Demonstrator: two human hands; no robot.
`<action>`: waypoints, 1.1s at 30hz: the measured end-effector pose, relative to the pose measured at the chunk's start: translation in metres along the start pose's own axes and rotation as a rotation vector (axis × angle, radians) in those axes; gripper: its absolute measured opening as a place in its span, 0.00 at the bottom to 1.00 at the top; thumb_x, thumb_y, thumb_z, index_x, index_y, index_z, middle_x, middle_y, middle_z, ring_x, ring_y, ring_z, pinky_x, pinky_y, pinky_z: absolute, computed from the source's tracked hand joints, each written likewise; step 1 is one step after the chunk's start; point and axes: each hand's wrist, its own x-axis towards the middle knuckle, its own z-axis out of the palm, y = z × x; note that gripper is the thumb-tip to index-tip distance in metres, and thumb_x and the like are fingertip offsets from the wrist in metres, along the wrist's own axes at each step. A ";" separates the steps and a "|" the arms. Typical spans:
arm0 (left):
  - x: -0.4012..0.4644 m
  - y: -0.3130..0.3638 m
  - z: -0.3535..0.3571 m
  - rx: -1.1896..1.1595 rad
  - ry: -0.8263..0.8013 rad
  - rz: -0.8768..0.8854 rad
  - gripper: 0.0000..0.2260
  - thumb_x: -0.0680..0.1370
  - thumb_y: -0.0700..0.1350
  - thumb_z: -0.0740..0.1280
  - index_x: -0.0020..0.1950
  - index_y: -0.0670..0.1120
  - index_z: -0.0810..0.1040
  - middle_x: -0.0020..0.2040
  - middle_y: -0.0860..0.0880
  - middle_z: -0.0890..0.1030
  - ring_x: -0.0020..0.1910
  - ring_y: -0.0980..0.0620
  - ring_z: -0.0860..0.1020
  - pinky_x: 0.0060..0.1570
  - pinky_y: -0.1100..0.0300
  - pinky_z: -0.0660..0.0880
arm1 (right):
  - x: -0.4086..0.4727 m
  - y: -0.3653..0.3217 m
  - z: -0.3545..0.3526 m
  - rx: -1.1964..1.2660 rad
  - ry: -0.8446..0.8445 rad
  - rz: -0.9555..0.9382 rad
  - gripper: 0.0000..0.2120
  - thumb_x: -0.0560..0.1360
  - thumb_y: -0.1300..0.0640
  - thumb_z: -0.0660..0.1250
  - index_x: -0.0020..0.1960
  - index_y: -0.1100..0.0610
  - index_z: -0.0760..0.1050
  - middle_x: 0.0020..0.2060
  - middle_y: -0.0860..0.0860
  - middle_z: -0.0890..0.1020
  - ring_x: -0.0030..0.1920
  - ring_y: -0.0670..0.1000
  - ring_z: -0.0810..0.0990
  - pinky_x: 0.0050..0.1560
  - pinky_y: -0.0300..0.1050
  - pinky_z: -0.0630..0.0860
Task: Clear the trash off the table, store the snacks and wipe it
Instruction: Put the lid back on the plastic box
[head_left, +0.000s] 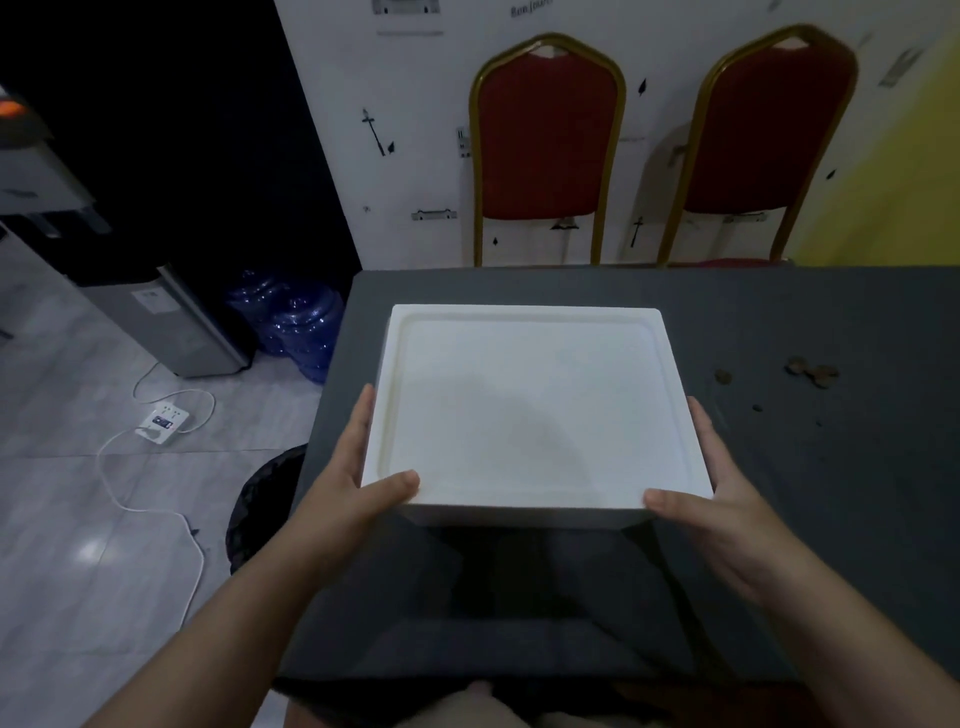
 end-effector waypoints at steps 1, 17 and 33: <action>0.009 0.009 -0.002 0.007 0.008 0.019 0.43 0.65 0.46 0.70 0.73 0.66 0.52 0.61 0.73 0.67 0.60 0.69 0.71 0.51 0.69 0.73 | 0.011 -0.007 0.000 0.019 -0.001 -0.008 0.57 0.53 0.55 0.80 0.73 0.35 0.54 0.62 0.36 0.76 0.63 0.44 0.76 0.58 0.45 0.75; 0.223 0.077 -0.051 -0.068 0.072 0.074 0.26 0.80 0.44 0.60 0.75 0.61 0.57 0.71 0.54 0.68 0.66 0.49 0.71 0.67 0.49 0.68 | 0.237 -0.089 0.008 -0.050 -0.107 -0.145 0.39 0.65 0.62 0.71 0.71 0.43 0.63 0.62 0.47 0.77 0.63 0.49 0.75 0.56 0.43 0.74; 0.262 0.050 -0.055 -0.098 0.117 -0.029 0.25 0.82 0.41 0.55 0.76 0.59 0.55 0.71 0.53 0.67 0.66 0.49 0.71 0.66 0.52 0.68 | 0.279 -0.056 0.011 -0.056 -0.037 -0.083 0.43 0.62 0.58 0.74 0.72 0.40 0.61 0.63 0.48 0.75 0.64 0.52 0.73 0.63 0.57 0.72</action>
